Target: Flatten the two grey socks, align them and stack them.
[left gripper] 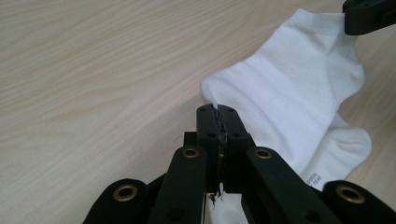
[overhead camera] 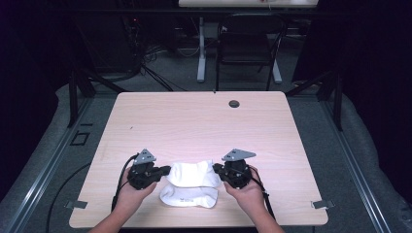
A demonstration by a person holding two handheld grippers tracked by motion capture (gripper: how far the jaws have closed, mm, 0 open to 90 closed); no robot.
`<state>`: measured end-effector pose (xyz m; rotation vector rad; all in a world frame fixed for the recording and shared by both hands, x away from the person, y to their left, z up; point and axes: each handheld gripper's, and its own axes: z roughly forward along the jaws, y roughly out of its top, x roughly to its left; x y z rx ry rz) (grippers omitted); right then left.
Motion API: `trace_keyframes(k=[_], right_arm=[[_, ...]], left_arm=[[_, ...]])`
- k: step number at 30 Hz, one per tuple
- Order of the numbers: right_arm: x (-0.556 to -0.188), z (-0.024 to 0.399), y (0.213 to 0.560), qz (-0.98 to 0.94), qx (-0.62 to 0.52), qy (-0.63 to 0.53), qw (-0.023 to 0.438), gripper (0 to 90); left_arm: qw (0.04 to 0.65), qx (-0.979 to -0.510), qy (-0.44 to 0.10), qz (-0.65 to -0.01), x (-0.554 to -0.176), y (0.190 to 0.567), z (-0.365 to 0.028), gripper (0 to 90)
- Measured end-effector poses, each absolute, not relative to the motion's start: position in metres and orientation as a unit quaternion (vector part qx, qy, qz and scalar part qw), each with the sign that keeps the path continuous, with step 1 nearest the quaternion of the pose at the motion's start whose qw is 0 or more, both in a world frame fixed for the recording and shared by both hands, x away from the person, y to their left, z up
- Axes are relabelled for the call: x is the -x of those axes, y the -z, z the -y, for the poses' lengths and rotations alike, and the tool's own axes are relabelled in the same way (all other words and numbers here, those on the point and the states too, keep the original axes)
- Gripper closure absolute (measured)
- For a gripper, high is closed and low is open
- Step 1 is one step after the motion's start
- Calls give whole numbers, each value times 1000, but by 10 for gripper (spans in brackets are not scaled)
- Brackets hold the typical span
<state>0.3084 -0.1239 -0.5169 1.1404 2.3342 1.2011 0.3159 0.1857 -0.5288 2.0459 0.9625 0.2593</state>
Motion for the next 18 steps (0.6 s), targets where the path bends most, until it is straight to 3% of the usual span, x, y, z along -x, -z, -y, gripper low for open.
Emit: trace_keyframes(k=[18], right_arm=[[-275,113,526,-828,-367,-404,125,863]], left_arm=[[413,-821,-88,-385,-283,542,-196,889]])
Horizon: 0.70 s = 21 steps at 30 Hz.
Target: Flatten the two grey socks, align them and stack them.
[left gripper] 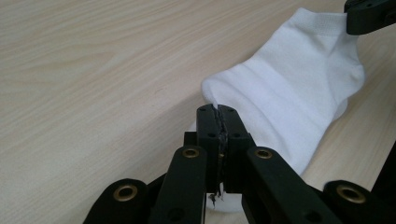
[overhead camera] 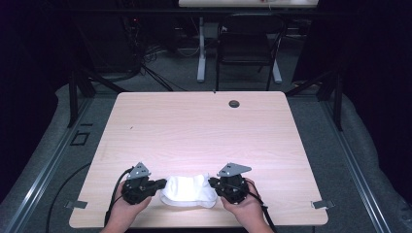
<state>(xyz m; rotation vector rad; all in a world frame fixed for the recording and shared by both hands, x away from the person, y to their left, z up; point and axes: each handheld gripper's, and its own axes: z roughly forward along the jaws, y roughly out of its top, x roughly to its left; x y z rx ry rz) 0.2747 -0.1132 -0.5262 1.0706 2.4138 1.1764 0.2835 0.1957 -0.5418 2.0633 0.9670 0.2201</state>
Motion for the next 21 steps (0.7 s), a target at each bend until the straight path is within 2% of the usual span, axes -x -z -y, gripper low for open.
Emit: trace_keyframes(k=[21], right_arm=[[-275,111,546,-835,-373,-391,109,863]], left_arm=[[391,-831,-76,-389,-282,558,-196,889]])
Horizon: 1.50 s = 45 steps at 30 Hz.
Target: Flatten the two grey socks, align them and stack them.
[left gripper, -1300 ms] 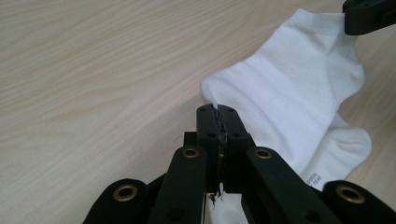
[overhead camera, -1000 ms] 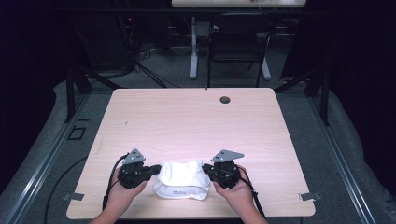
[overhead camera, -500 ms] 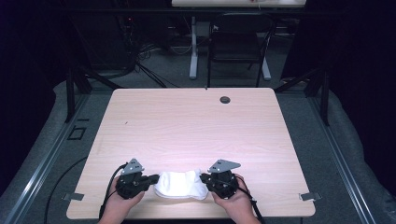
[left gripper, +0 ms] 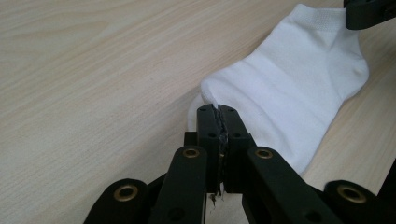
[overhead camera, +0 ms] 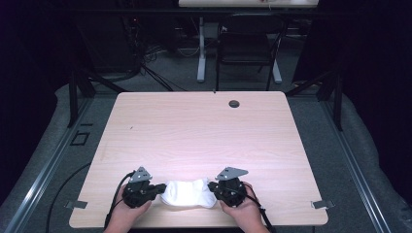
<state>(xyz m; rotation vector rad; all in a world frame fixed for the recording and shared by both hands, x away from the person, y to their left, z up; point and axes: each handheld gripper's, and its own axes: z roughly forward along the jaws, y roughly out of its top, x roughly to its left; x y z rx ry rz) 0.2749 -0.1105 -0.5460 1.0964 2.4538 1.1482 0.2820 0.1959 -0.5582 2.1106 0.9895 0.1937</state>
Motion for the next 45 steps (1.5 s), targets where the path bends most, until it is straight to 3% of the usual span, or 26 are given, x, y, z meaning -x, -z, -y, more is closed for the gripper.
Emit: trace_keyframes(k=[14,20,24,29,39,45], right_arm=[[-278,109,557,-841,-376,-374,109,854],[-276,114,554,-837,-377,-378,120,756],[-270,115,544,-825,-372,-401,141,740],[-266,103,547,-833,-348,-410,130,669],[-267,99,571,-855,-348,-371,100,601],[-265,99,573,-863,-344,-355,104,587]], left_arm=[[379,-835,-78,-391,-284,566,-194,860],[405,-824,-82,-388,-283,557,-196,761],[425,-818,-86,-377,-281,547,-196,691],[415,-829,-82,-367,-278,551,-190,653],[390,-846,-69,-356,-275,564,-184,583],[375,-853,-67,-357,-275,571,-182,580]])
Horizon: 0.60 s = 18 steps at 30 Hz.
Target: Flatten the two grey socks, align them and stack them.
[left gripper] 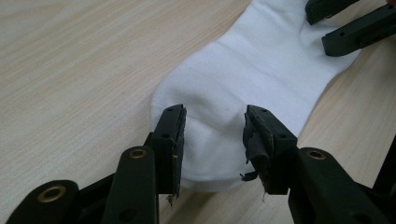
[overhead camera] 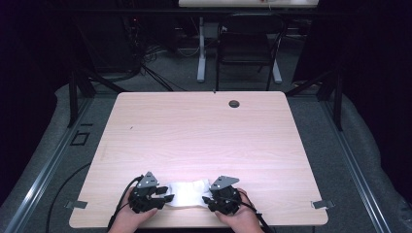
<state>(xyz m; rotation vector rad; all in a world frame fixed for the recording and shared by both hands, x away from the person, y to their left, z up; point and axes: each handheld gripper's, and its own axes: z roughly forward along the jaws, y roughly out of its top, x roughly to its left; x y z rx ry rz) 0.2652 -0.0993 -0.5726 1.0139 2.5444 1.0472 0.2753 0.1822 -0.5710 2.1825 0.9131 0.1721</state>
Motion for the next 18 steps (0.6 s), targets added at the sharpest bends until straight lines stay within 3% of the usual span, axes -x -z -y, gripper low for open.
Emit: trace_keyframes(k=[18], right_arm=[[-272,102,576,-852,-360,-368,98,588]], left_arm=[[376,-850,-70,-363,-283,575,-184,576]])
